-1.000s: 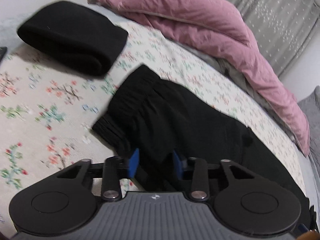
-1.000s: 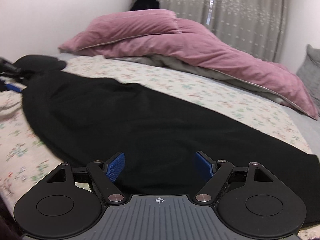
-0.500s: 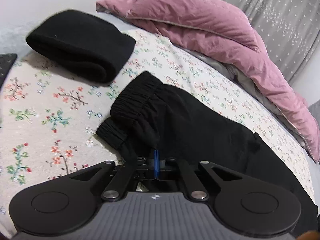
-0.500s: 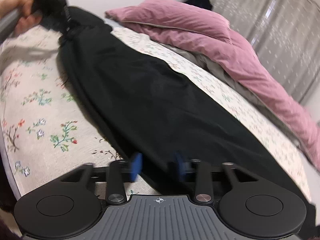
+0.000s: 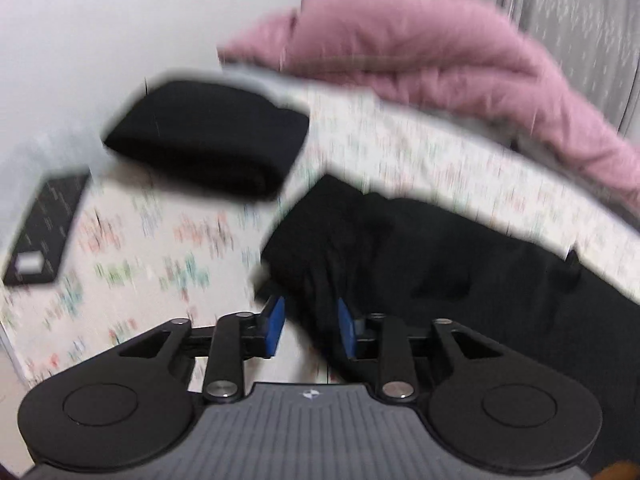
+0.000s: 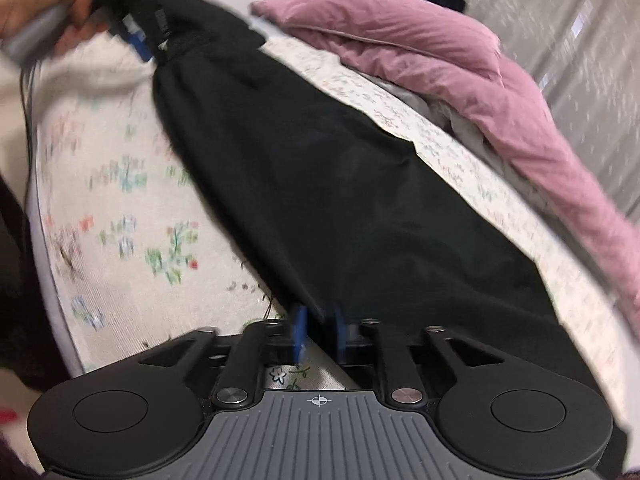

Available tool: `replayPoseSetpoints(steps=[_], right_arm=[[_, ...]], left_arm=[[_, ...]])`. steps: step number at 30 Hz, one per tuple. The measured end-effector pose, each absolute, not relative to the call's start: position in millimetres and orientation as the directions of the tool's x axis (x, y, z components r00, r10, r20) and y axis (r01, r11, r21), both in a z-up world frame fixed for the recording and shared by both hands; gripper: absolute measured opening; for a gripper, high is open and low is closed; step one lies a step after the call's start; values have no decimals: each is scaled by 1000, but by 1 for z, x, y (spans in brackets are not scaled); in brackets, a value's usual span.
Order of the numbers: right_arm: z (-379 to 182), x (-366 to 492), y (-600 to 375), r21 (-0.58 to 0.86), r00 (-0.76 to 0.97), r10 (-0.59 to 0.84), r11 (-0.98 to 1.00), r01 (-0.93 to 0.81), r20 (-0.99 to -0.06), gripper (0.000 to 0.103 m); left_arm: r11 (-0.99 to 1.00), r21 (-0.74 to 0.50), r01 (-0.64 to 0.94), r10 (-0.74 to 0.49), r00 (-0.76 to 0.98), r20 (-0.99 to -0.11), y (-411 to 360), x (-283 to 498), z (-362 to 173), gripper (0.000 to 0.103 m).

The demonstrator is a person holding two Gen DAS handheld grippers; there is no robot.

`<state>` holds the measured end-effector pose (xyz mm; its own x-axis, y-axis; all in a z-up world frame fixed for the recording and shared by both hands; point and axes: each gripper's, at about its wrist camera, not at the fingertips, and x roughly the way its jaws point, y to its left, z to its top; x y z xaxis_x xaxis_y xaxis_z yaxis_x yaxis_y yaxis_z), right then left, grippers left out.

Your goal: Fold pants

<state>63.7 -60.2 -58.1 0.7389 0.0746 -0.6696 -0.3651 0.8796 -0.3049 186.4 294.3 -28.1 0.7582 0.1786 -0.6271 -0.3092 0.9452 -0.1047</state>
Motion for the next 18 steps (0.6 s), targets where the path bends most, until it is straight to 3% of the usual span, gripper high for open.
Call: replayPoseSetpoints(steps=[3,7,10,14,18], right_arm=[[-44,70,-72,-235,757,107,914,-330,-645,37],[-28,104,-80,-205,794,89,943,-262,-602,39],[-24,139,-78,-213,817,50,955,-208,-574,39],[-22,190,-72,-180,828,55,966,-185,-558,39],[-32,242,-70,-118,822,77,978,-173,-564,39]], left_arm=[[959,-125,-256,153,834,-530,285,183,-16,46],[986,-119,-118,49,882,-469,259,206,-25,46],[991,-126,-37,-27,882,-470,242,238,-41,46],[988,-138,64,-129,836,-534,218,288,-48,46],[989,-123,85,-138,825,-548,209,318,-67,46]])
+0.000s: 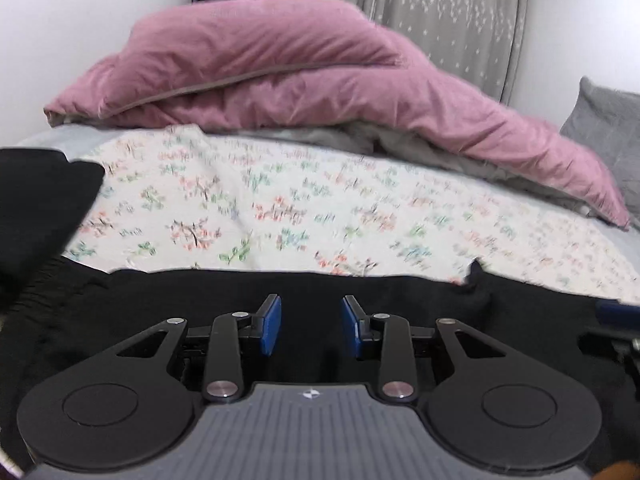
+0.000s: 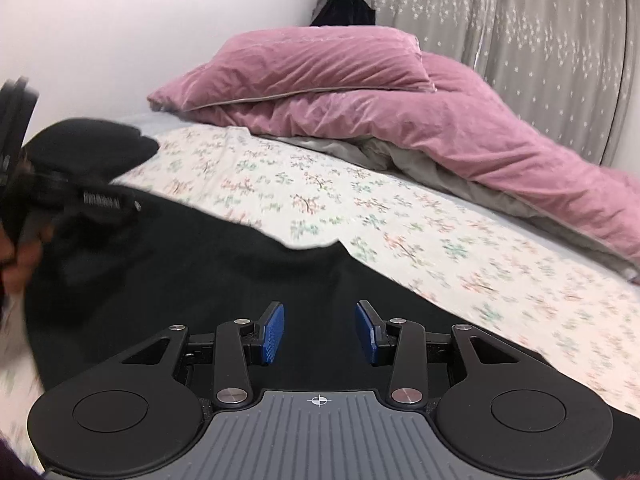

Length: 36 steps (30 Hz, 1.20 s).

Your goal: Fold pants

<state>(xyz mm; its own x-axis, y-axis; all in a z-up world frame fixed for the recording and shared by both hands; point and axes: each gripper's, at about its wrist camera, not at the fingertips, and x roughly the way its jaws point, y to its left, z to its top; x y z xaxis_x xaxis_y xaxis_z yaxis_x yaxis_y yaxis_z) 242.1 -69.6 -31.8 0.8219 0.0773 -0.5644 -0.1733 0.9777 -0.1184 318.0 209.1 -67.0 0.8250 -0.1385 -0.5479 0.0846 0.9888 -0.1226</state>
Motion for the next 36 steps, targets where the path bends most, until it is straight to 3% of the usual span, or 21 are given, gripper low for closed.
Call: replayPoseSetpoints(steps=[4,6,9,15,17,24,27,29,33,36], right_arm=[[-53,285,-66,-39,798,136,980,-196,-587,38],[-66,304,-63,-38,785,146,977,-210,-602,38],[-86,328,-68,-45,766,110,983,-178,-633,38],[-88,331,-89,0,773,92,993,-118,-628,37],[-81,335,-88,14,783,107,992,-125,-612,37],[-88,392,-87,5,748,81,995,-103,-659,39],[-74,397,-86,-45,755,5,998,-45,-656,40],[-62,386,-88,-72,776,-21,997,-32,-630,46],[-44,352,-102,-68,781,-8,997,-45,-625,50],[-32,323,-113,-82,786,-15,996,-46,-618,59]], left_arm=[[1000,-23,-1,-12,824,-567,219,329,-85,40],[997,-39,-73,37,819,-573,237,331,-90,31],[983,-58,-176,112,812,-572,259,330,-95,30],[972,-141,-187,77,824,-562,274,327,-87,30],[973,-165,-164,46,831,-554,274,324,-84,40],[977,-149,-155,45,825,-564,271,320,-82,44],[976,-160,-150,34,825,-564,268,317,-75,60],[978,-147,-150,41,822,-568,263,315,-70,71],[981,-127,-145,42,802,-595,250,311,-63,74],[978,-150,-143,19,784,-620,241,303,-57,87]])
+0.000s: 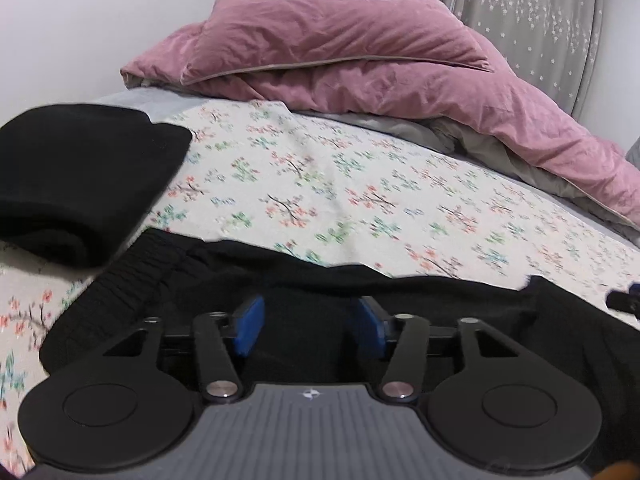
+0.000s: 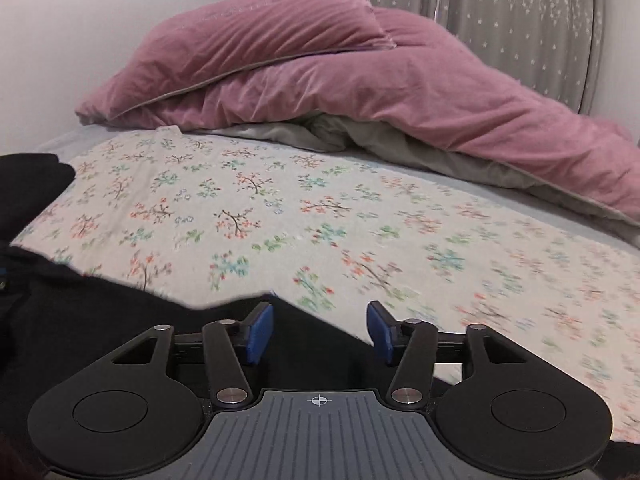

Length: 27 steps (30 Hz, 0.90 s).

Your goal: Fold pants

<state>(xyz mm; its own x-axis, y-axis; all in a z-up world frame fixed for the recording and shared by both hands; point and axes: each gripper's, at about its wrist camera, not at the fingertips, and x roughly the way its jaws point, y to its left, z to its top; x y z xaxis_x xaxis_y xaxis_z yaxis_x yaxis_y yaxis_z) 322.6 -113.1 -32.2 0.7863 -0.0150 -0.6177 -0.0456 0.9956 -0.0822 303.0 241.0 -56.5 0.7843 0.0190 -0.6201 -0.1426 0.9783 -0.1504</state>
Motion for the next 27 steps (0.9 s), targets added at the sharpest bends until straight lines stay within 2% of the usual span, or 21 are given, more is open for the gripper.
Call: replayPoseSetpoints(steps=[1,3,7,10,14,19,27], right_arm=[[-28,310,-118,-81,790,-17,996,-42,-613,64],[-20,288,-127,-78,796,-28,997,-24,-605,69],[-7,239,-150,-37,801,-36,999,18,-598,81],[-3,204,-164,-23,797,-53,999,49,-602,86],[0,160,-183,-15,792,-94,994,106,-604,88],[-6,106,-211,17,769,-149,979,204,-622,92],[-26,39,-252,-98,697,-296,946,310,-653,94]], left_arm=[[977,-165,-138,5,780,-625,238,299,-55,90],[977,-181,-109,-31,774,-632,230,290,-52,90],[987,-146,-70,-40,769,-638,210,270,-48,96],[992,-117,-42,-44,762,-646,193,256,-48,99],[992,-121,-16,-67,757,-650,173,237,-49,103],[993,-107,40,-101,745,-660,143,216,-54,103],[982,-53,179,-169,734,-658,97,193,-66,103]])
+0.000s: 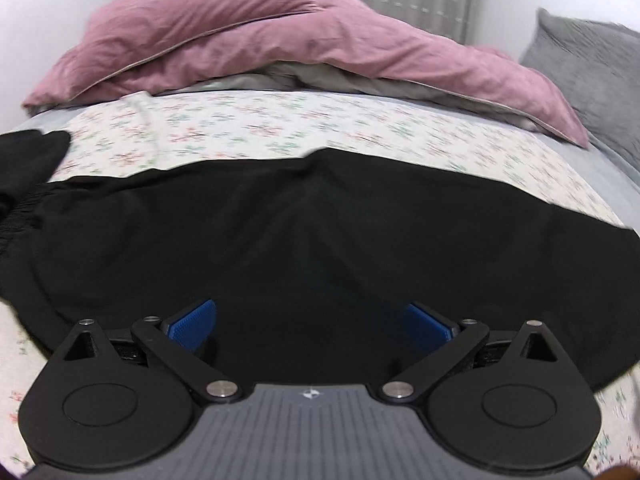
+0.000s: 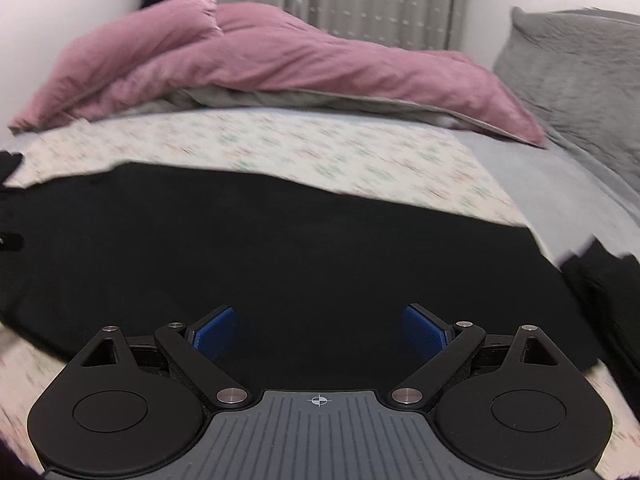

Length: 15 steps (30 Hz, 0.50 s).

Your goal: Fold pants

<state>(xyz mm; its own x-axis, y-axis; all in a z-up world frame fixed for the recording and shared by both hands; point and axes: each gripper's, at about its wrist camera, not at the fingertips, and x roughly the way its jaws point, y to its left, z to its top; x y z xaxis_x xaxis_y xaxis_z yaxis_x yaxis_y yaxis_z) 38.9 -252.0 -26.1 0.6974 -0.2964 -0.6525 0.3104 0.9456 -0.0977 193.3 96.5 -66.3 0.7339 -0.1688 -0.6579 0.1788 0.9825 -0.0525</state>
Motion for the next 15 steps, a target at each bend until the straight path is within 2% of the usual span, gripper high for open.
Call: replayPoseSetpoints(steps=[6,11,15], right_arm=[[-34,3,-301,-34,648,-370,882,470,-666,95],[-43,-14,-353,7,548,-478,749,662,-686,95],[-54,-17,-391,98,505,-488,643,760,-712,95]], left_arm=[[965,0,263,-195,715,-672,71,188,-75,103],[956,17,291,-203,707,-677,59,188,-77,103],[954,20,300,-207,703,-681,56,188,-79,103]])
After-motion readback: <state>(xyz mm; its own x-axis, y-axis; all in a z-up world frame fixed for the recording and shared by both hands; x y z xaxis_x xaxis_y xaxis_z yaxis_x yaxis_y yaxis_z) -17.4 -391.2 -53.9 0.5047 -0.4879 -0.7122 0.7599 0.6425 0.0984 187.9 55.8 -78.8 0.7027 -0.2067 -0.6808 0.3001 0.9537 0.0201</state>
